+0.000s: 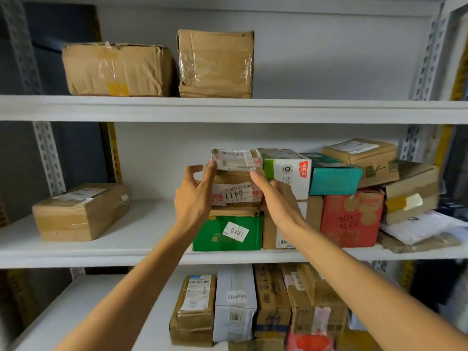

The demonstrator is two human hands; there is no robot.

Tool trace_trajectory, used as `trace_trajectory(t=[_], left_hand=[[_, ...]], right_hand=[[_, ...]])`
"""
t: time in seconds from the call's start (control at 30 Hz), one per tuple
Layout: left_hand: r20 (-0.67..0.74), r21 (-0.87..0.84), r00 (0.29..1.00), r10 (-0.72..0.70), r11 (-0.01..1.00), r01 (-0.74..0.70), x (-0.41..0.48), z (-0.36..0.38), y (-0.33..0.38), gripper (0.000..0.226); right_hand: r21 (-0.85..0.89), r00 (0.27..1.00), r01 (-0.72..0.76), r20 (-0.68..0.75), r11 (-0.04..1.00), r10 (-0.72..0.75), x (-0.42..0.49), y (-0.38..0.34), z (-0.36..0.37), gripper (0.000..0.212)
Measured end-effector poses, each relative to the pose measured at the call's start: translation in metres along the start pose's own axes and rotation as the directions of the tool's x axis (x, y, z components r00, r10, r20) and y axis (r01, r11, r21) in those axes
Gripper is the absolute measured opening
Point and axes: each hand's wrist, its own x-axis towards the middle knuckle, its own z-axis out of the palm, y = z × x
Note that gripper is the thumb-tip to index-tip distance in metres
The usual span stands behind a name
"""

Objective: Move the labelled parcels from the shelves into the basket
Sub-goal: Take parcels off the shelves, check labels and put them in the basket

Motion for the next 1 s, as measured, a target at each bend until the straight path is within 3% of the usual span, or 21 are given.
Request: trace_trajectory(t=[0.13, 0.2, 0.33, 0.53, 0.8, 0.9, 1.0], left_hand=[[0.176, -0.051, 0.984, -0.037, 0.998, 0.047, -0.001, -0.007, -0.002, 0.054], [0.245, -0.089, 0.969, -0.037, 0.994, 0.061, -0.005, -0.01, -0.005, 0.07], [0.255, -0.127, 0.967, 0.016, 0.992, 0.017, -0.021, -0.015, -0.022, 0.085], [0.281, -0.101, 0.948, 0.149, 0.987, -0.125, -0.053, -0.014, -0.051, 0.081], [0.432, -0.047, 0.884, 0.179, 0.983, -0.176, -0.124, 0.04, -0.075, 0.084], [0.562, -0.103, 0.806, 0.183, 0.983, -0.151, -0.146, 0.083, -0.075, 0.088], [0.696, -0.205, 0.686, 0.212, 0.974, -0.092, -0.181, 0.14, -0.069, 0.089]], right_hand=[[-0.082, 1.0, 0.009, 0.016, 0.997, -0.008, 0.003, 0.003, 0.008, 0.039], [-0.081, 1.0, 0.013, 0.002, 0.997, -0.013, 0.003, 0.005, 0.009, 0.037], [-0.118, 0.995, 0.083, 0.064, 0.989, -0.076, -0.006, 0.01, 0.007, 0.065], [-0.118, 0.974, 0.222, 0.063, 0.968, -0.215, -0.033, 0.049, 0.009, 0.066], [-0.034, 0.973, 0.099, -0.207, 0.995, -0.104, -0.098, 0.12, -0.032, 0.08], [-0.096, 0.944, 0.04, -0.323, 0.995, -0.069, -0.126, 0.141, -0.075, 0.081], [-0.18, 0.882, -0.033, -0.469, 0.983, -0.056, -0.166, 0.156, -0.129, 0.084]])
